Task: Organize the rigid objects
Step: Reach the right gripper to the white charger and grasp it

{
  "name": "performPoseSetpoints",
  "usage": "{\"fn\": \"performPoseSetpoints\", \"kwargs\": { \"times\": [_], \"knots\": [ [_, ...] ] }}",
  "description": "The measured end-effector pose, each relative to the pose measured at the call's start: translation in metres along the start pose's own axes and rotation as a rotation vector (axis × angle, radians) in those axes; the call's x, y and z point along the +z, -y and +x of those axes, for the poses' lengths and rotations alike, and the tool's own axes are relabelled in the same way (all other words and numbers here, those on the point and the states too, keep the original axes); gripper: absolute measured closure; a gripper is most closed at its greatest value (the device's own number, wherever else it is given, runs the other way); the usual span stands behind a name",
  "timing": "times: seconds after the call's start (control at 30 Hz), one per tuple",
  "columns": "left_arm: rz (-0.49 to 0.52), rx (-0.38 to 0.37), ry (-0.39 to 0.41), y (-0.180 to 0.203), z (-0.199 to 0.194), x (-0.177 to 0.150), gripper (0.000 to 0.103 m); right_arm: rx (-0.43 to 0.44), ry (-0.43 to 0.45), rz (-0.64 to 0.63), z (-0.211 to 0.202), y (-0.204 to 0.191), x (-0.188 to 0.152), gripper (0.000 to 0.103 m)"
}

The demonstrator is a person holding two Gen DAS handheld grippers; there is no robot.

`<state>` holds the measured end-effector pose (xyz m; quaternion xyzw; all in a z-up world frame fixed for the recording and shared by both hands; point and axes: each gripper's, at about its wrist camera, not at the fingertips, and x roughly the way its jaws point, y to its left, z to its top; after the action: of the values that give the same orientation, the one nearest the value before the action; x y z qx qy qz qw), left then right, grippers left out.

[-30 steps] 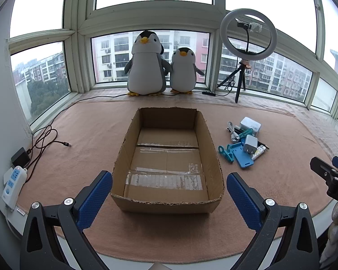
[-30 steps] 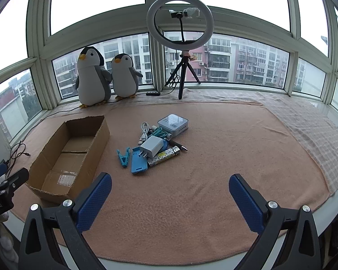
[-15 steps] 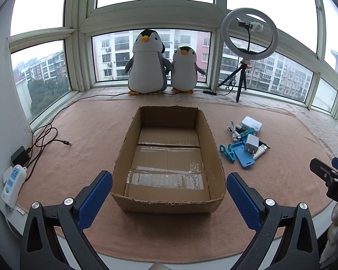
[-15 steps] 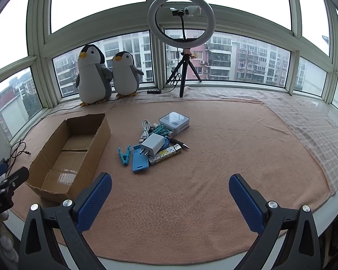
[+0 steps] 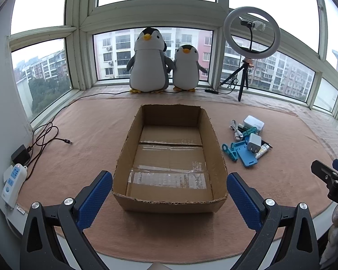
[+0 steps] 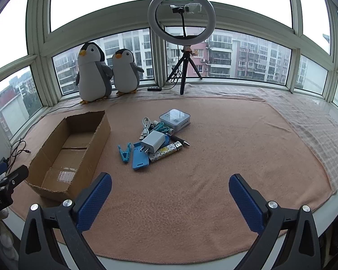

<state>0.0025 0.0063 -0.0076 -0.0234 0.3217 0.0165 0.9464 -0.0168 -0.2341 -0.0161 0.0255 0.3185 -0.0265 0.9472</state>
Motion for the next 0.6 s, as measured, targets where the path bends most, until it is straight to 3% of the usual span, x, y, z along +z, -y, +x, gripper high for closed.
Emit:
{"fn": "performPoseSetpoints", "kwargs": {
  "times": [0.23,0.6],
  "knots": [
    [-0.014,0.019,-0.011,-0.010,0.008,0.003,0.000,0.003,-0.016,-0.003,0.005,0.001,-0.002,0.000],
    [-0.058,0.115,-0.086,-0.063,0.054,0.008,0.000,-0.001,-0.069,0.010,0.025,0.008,-0.008,0.000]
  ]
}}
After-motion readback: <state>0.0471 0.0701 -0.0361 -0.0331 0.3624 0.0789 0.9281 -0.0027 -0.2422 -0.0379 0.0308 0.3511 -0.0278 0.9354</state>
